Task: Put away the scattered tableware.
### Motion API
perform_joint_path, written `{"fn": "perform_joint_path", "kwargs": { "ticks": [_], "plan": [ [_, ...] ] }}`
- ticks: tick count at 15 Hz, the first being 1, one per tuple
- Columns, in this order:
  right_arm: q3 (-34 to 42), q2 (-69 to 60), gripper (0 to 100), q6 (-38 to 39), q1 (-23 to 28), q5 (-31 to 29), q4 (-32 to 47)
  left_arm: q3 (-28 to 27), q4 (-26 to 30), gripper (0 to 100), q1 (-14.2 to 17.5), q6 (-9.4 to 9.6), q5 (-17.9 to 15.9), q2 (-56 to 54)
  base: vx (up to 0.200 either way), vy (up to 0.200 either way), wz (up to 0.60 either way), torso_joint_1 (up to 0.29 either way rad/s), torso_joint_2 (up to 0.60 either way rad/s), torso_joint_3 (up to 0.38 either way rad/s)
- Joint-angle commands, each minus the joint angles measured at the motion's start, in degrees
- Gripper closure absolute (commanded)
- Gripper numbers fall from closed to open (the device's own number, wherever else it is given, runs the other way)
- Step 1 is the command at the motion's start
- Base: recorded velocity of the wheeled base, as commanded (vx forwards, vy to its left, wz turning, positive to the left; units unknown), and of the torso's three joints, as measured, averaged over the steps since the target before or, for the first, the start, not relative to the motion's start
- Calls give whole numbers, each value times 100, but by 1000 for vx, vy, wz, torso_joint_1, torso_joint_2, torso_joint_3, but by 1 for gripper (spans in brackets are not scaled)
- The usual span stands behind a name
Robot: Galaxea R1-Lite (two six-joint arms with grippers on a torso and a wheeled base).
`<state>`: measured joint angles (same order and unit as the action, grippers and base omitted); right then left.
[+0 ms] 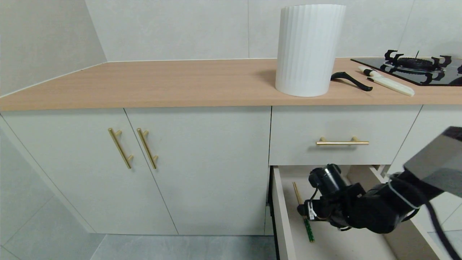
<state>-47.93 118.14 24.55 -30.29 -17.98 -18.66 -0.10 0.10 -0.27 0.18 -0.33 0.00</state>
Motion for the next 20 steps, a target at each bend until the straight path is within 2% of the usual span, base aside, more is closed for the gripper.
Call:
{"fn": "perform_joint_path", "kwargs": {
  "ticks": [1,3,6,15,20],
  "plan": [
    [82,-1548,0,-161,384,67,135,1,-1,0,0,-1,-2,0,0,0,0,0,0,0],
    [144,-2111,0,-653,709,67,144,1,-1,0,0,-1,-2,0,0,0,0,0,0,0],
    [170,-2480,0,-952,999,67,144,1,-1,0,0,-1,-2,0,0,0,0,0,0,0],
    [249,-2673,0,-1198,1052,75,223,1,-1,0,0,-1,-2,0,0,0,0,0,0,0],
    [258,-2691,0,-1207,1052,75,267,1,-1,0,0,-1,-2,0,0,0,0,98,-285,-258]
  ]
}}
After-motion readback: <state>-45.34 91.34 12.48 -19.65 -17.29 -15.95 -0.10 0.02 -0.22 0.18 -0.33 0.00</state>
